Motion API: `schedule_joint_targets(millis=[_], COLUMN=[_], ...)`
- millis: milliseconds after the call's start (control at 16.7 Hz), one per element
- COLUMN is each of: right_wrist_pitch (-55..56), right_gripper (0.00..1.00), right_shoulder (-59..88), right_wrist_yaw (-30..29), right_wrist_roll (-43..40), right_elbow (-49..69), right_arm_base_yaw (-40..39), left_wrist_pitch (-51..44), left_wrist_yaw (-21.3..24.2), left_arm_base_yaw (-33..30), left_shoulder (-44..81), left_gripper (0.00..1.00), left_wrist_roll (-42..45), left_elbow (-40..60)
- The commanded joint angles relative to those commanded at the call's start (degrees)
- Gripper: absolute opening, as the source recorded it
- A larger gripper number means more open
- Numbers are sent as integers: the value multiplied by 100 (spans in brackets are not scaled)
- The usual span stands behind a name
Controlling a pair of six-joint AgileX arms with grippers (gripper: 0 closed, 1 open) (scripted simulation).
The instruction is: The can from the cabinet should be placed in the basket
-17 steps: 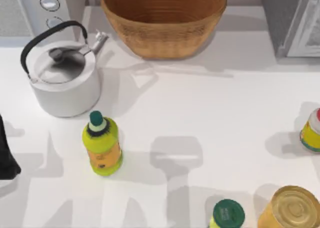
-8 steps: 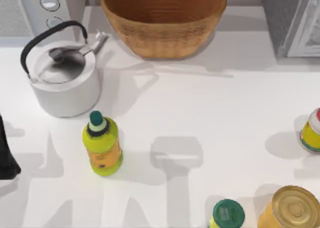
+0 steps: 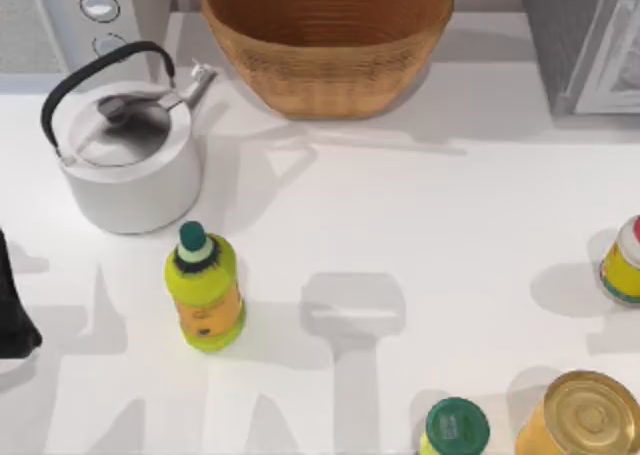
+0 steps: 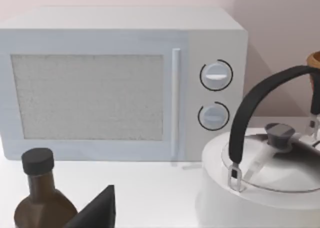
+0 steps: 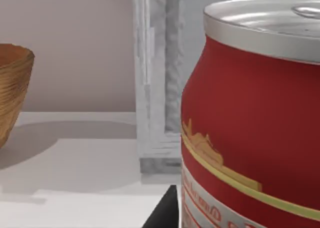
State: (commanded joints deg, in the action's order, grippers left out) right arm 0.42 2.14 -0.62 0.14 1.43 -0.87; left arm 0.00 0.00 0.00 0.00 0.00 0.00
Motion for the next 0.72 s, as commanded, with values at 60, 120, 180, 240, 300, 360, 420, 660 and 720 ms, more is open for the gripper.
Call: schedule_joint_targets(millis=[60, 120, 180, 240, 300, 360, 420, 660, 720], right_wrist_pitch=[54, 121, 197, 282, 373, 470, 572, 1013, 1129], right_gripper=[0, 0, 0, 0, 0, 0, 0, 0, 0], right_shoulder=[178, 417, 717, 1077, 1496, 1970, 2492, 4915, 5572], right_wrist_yaw=[-59, -138, -235, -350, -480, -623, -778, -1475, -1661], right_wrist_roll=[4, 9, 13, 18, 23, 28, 32, 48, 51], right_elbow=[175, 406, 686, 1011, 1377, 1778, 2210, 4146, 4661], right_arm_base_yaw=[-67, -151, -251, -365, -491, -628, -773, -1421, -1593], left_wrist_pitch=[0, 0, 0, 0, 0, 0, 0, 0, 0], left_wrist_yaw=[0, 0, 0, 0, 0, 0, 0, 0, 0], left_arm_base_yaw=[0, 0, 0, 0, 0, 0, 0, 0, 0], left_shoulder=[0, 0, 0, 0, 0, 0, 0, 0, 0], left_gripper=[100, 100, 100, 100, 100, 100, 100, 100, 100], left_wrist_roll=[0, 0, 0, 0, 0, 0, 0, 0, 0], left_elbow=[0, 0, 0, 0, 0, 0, 0, 0, 0])
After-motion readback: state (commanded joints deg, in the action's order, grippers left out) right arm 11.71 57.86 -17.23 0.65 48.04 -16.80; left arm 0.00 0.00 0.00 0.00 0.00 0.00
